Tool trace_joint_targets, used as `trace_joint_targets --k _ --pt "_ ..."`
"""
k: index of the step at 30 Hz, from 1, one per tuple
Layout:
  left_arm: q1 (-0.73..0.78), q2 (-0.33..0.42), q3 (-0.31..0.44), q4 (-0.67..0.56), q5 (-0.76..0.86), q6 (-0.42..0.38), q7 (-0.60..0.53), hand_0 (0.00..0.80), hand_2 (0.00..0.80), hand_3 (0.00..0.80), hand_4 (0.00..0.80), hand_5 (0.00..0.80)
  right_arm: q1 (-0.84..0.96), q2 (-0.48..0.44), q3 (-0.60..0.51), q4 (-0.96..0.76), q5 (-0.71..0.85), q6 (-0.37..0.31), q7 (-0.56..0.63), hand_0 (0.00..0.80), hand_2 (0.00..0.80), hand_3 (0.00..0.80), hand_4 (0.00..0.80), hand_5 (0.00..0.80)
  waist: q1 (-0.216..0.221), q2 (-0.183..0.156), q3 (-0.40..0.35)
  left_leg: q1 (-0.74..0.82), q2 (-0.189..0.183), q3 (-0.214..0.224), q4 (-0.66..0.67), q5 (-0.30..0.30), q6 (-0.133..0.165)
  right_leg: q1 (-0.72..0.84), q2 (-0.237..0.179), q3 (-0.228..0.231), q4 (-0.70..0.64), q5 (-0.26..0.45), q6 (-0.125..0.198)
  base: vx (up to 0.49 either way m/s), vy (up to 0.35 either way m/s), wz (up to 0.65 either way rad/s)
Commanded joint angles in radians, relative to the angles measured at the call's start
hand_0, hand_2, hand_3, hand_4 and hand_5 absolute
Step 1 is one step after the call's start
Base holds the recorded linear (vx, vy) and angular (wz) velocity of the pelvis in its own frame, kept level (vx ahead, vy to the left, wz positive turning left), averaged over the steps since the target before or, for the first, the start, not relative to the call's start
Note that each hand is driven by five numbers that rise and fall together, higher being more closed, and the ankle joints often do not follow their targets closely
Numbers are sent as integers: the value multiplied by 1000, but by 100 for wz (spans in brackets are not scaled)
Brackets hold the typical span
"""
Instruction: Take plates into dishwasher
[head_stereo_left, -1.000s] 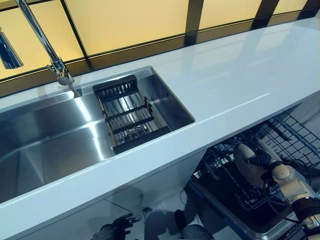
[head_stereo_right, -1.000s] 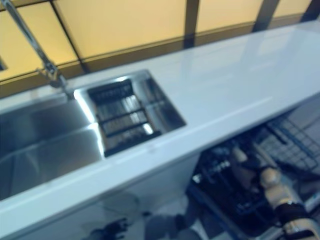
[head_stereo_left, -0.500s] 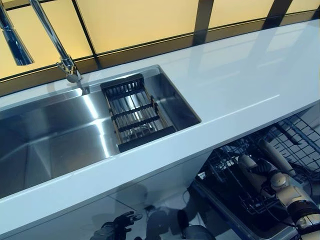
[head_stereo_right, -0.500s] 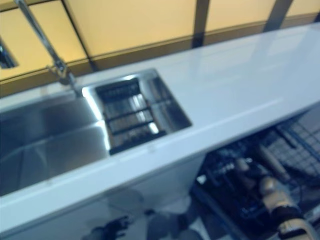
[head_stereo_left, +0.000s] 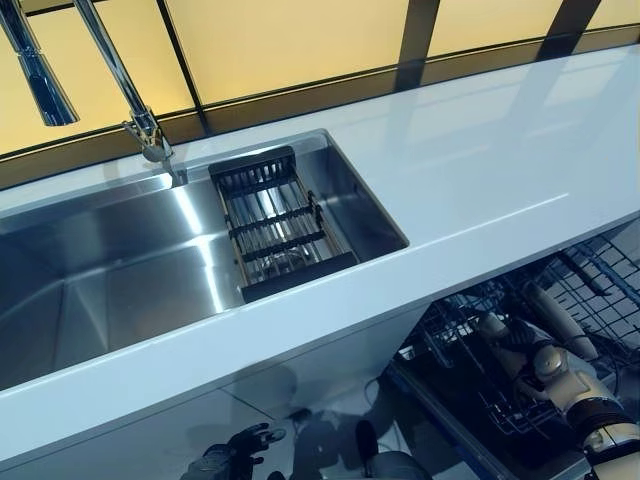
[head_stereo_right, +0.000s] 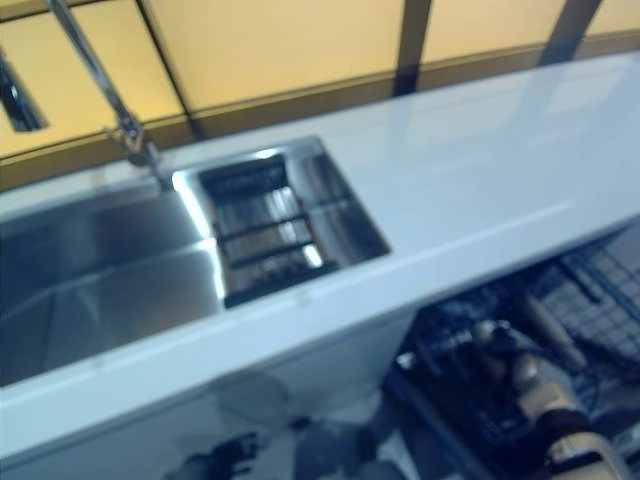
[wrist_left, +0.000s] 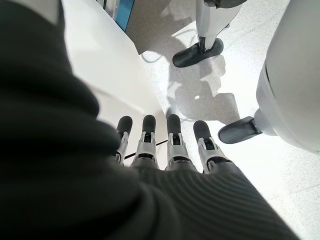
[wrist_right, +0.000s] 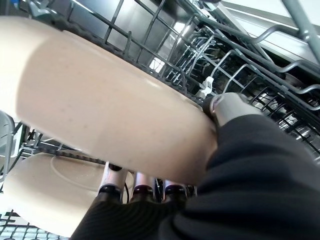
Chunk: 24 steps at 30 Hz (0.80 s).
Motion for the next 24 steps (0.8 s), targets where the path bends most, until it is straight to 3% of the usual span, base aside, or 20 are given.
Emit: trace_joint_targets --k 1,6,7,8,9,10,24 --pt "-68 29 -29 46 44 -27 -20 0 0 0 0 0 -61 56 37 89 -9 -5 -5 800 800 800 800 800 25 -66 12 -8 -1 -73 -1 -18 32 5 -82 22 4 -12 98 5 0 4" --pt "-68 28 -24 46 48 -25 -19 0 0 0 0 0 -48 59 26 71 6 5 -7 800 800 800 800 800 23 -69 11 -7 0 -72 -1 -18 32 5 -81 25 4 -11 99 0 0 0" --pt "-68 27 -23 47 49 -25 -20 0 0 0 0 0 -45 60 23 70 9 3 -14 662 662 662 662 662 22 -70 10 -6 1 -72 -1 -19 33 5 -81 26 4 -11 99 0 0 0" --pt "-67 27 -21 48 51 -26 -20 0 0 0 0 0 -43 59 21 70 14 4 -11 467 467 467 467 467 22 -71 9 -6 1 -72 -1 -19 33 5 -81 26 4 -11 99 0 0 0" --pt "-68 27 -20 49 52 -27 -21 0 0 0 0 0 -43 59 19 70 15 5 -6 398 398 398 398 398 22 -71 9 -6 1 -72 -1 -19 33 5 -81 26 4 -11 99 0 0 0" --pt "-68 26 -18 51 53 -26 -20 0 0 0 0 0 -41 59 15 67 20 13 4 0 0 0 0 0 21 -72 7 -6 1 -72 -1 -19 33 6 -80 28 4 -11 98 0 0 0" --pt "-55 30 7 45 53 -18 -9 0 0 0 0 0 13 35 -52 -108 107 70 13 0 0 0 0 0 -3 -95 -5 9 5 -57 -1 -23 35 12 -71 47 4 -8 98 0 0 0"
